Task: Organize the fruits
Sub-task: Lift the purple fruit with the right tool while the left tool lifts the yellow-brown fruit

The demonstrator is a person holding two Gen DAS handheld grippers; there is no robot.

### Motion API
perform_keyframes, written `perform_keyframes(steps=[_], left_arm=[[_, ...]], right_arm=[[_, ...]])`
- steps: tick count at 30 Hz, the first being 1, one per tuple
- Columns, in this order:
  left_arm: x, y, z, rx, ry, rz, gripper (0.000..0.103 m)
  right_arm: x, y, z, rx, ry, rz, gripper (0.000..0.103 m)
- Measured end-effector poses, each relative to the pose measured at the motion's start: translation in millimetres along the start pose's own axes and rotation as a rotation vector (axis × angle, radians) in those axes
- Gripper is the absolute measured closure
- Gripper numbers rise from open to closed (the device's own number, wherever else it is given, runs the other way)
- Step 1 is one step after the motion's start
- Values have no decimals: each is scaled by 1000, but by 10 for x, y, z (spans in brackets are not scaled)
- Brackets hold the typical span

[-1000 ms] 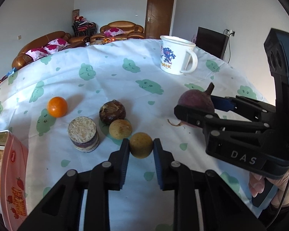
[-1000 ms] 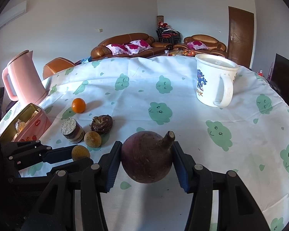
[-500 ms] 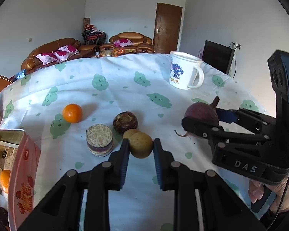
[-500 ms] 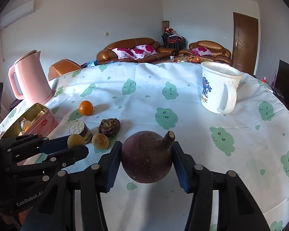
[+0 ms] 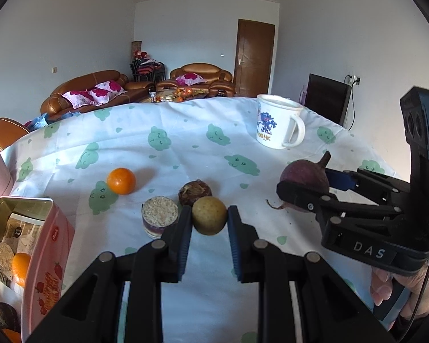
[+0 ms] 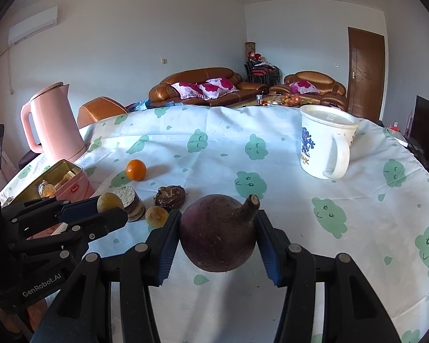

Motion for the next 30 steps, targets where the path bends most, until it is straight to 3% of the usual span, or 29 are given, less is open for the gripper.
perform_keyframes(steps=[30], left_arm=[[-248, -32, 67, 38, -138, 23, 77]], right_arm=[[-199, 16, 71, -20, -99, -28, 50]])
Point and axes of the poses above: each gripper's, at about its wrist camera, not at the fingertips, and x roughly the way its jaws point, y to its left, z to its top, the point moved 8 cm from there along x, roughly the way its jaws point, and after that the axes turned 14 degrees about -x, right-handed, at the moved point
